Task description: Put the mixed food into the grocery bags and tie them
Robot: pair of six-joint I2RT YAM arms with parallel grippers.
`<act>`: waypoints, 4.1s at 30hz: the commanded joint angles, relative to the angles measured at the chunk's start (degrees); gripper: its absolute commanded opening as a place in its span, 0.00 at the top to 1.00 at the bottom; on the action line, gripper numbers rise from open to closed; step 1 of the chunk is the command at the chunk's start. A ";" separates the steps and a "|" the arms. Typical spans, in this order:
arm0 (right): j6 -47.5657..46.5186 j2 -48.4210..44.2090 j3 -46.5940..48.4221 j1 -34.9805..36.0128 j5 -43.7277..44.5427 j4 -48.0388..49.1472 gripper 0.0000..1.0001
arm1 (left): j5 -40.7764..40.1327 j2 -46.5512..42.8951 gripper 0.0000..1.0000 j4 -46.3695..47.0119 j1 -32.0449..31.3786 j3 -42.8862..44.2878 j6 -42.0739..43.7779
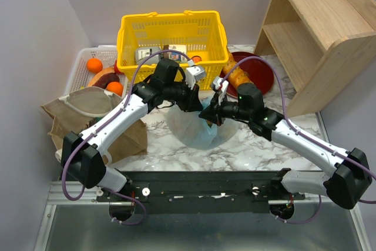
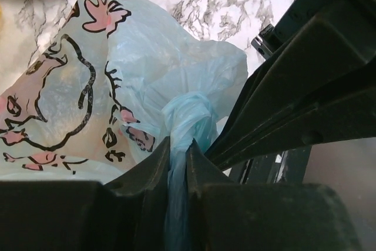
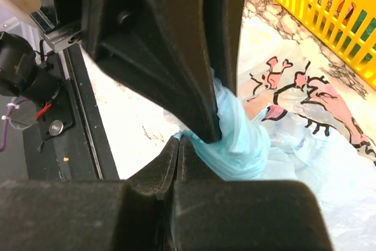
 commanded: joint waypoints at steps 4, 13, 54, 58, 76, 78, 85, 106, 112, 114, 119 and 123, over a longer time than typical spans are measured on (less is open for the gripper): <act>-3.93 -3.28 1.39 0.25 1.80 -4.87 0.48 | 3.75 -1.22 1.00 1.22 0.57 -1.33 0.91; -10.80 -10.59 5.08 -2.64 3.32 -6.80 0.00 | 14.10 -4.38 1.00 2.11 1.54 -2.74 10.75; -19.77 -1.27 -11.08 -3.62 2.41 25.17 0.00 | 33.89 -0.25 1.00 3.86 8.66 -3.09 8.39; -19.60 0.92 -14.24 -3.18 6.01 35.78 0.01 | 34.77 -0.16 1.00 4.21 8.66 -3.36 8.03; -17.93 6.38 -14.43 -2.13 8.82 42.01 0.74 | 34.25 0.10 1.00 -0.61 9.19 -2.22 12.24; -17.58 5.24 -13.03 -2.13 11.72 37.78 0.99 | 33.02 0.01 1.00 -2.46 9.54 -1.60 13.39; -16.08 -3.36 -13.19 -2.13 24.10 23.64 0.99 | 22.42 -1.92 1.00 -7.21 9.72 0.07 17.08; -11.51 -17.01 -7.57 -2.13 14.47 -9.27 0.99 | -21.30 -13.87 1.00 5.18 -9.27 -9.94 26.84; -10.98 -18.58 -6.78 -2.30 8.13 -9.27 0.29 | -22.80 -16.68 1.00 9.40 -11.29 -15.39 27.02; -11.59 -20.77 -6.52 -2.48 6.55 -9.27 0.15 | -22.62 -17.48 1.00 10.01 -11.38 -15.92 26.93; -13.62 -22.11 -4.68 -3.27 -0.73 -7.95 0.06 | -20.60 -18.27 1.00 11.33 -11.47 -16.98 26.23; -17.47 -16.58 -1.60 -3.36 -6.54 -5.49 0.06 | -19.19 -17.92 1.00 11.86 -11.64 -17.42 25.70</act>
